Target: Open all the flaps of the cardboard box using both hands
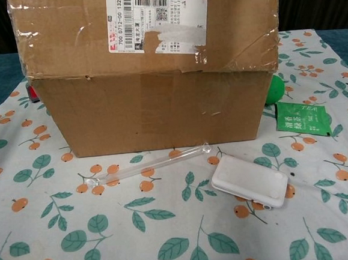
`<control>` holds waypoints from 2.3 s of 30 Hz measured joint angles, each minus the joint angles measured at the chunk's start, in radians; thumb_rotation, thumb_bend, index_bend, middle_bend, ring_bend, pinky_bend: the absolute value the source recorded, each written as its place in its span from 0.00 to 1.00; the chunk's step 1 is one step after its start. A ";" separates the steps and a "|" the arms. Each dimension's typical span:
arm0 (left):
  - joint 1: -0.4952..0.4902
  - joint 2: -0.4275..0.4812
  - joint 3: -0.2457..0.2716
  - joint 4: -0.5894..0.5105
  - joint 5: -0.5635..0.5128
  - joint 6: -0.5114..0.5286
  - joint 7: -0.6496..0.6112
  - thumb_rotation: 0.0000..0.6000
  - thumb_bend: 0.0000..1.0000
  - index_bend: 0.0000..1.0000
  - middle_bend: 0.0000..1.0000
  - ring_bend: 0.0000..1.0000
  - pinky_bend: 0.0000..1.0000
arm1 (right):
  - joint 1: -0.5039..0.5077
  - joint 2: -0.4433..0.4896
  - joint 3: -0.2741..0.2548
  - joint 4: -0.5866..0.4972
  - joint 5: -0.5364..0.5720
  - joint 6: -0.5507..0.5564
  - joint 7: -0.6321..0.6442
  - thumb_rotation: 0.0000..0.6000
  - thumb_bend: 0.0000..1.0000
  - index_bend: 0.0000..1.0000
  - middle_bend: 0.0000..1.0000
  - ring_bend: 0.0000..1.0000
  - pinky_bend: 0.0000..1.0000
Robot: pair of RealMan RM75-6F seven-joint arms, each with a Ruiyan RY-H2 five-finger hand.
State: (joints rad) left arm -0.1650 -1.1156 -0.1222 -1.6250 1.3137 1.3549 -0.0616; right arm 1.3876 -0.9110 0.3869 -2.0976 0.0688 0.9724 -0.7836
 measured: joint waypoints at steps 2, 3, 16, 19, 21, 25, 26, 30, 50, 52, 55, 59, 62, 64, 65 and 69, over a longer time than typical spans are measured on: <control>0.000 0.000 0.000 0.000 0.001 0.000 0.000 1.00 0.04 0.00 0.00 0.00 0.00 | 0.017 0.014 0.000 -0.017 0.030 0.007 -0.012 1.00 1.00 0.53 0.51 0.49 0.40; 0.000 0.000 0.001 0.000 0.001 0.001 0.000 1.00 0.04 0.00 0.00 0.00 0.00 | 0.027 0.023 0.000 -0.027 0.051 0.011 -0.019 1.00 1.00 0.53 0.51 0.49 0.41; 0.001 0.000 0.003 -0.004 0.004 0.002 0.001 1.00 0.04 0.00 0.00 0.00 0.00 | 0.131 0.122 0.015 -0.102 0.273 0.019 -0.091 1.00 1.00 0.53 0.51 0.49 0.41; 0.001 0.000 0.003 -0.004 0.005 0.003 0.002 1.00 0.04 0.00 0.00 0.00 0.00 | 0.149 0.149 0.024 -0.121 0.320 0.014 -0.104 1.00 1.00 0.53 0.51 0.49 0.41; 0.001 -0.001 0.003 -0.003 0.005 0.003 0.003 1.00 0.04 0.00 0.00 0.00 0.00 | 0.161 0.169 0.031 -0.134 0.347 0.010 -0.110 1.00 1.00 0.53 0.51 0.49 0.41; 0.000 -0.001 0.003 -0.002 0.003 0.002 0.004 1.00 0.04 0.00 0.00 0.00 0.00 | 0.177 0.194 0.044 -0.152 0.399 -0.003 -0.119 1.00 1.00 0.53 0.51 0.49 0.41; 0.000 -0.001 0.003 -0.002 0.004 0.002 0.006 1.00 0.04 0.00 0.00 0.00 0.00 | 0.181 0.201 0.047 -0.156 0.414 -0.008 -0.122 1.00 1.00 0.53 0.51 0.49 0.41; 0.001 -0.002 0.003 -0.001 0.005 0.004 0.007 1.00 0.04 0.00 0.00 0.00 0.00 | 0.201 0.233 0.057 -0.175 0.486 -0.032 -0.143 1.00 1.00 0.53 0.51 0.49 0.41; 0.002 -0.002 0.004 0.000 0.005 0.007 0.009 1.00 0.04 0.00 0.00 0.00 0.00 | 0.212 0.358 0.069 -0.248 0.715 -0.174 -0.216 1.00 1.00 0.53 0.51 0.49 0.41; 0.002 -0.002 0.004 0.000 0.005 0.007 0.010 1.00 0.04 0.00 0.00 0.00 0.00 | 0.208 0.368 0.066 -0.251 0.730 -0.189 -0.229 1.00 1.00 0.53 0.51 0.49 0.41; 0.002 -0.002 0.004 0.001 0.004 0.007 0.013 1.00 0.04 0.00 0.00 0.00 0.00 | 0.197 0.376 0.064 -0.251 0.719 -0.196 -0.232 1.00 1.00 0.53 0.48 0.48 0.40; 0.003 -0.004 0.003 0.004 -0.001 0.007 0.017 1.00 0.04 0.00 0.00 0.00 0.00 | 0.162 0.380 0.063 -0.254 0.646 -0.193 -0.202 1.00 0.83 0.51 0.44 0.44 0.37; 0.003 -0.005 0.002 0.006 -0.008 0.006 0.024 1.00 0.04 0.00 0.00 0.00 0.00 | 0.116 0.375 0.057 -0.255 0.538 -0.177 -0.170 1.00 0.68 0.47 0.39 0.40 0.33; 0.002 -0.007 0.001 0.008 -0.011 0.005 0.031 1.00 0.04 0.00 0.00 0.00 0.00 | 0.073 0.365 0.047 -0.256 0.432 -0.156 -0.145 1.00 0.61 0.44 0.37 0.38 0.32; 0.002 -0.008 0.001 0.009 -0.012 0.005 0.035 1.00 0.04 0.00 0.00 0.00 0.00 | 0.051 0.359 0.041 -0.256 0.380 -0.143 -0.133 1.00 0.58 0.42 0.35 0.37 0.31; 0.001 -0.013 -0.003 0.015 -0.024 0.006 0.053 1.00 0.04 0.00 0.00 0.00 0.00 | -0.073 0.320 -0.002 -0.256 0.079 -0.055 -0.078 1.00 0.48 0.30 0.25 0.26 0.28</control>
State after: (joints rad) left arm -0.1641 -1.1286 -0.1249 -1.6100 1.2899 1.3611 -0.0082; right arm 1.3143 -0.5907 0.3853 -2.3539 0.1474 0.9173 -0.8619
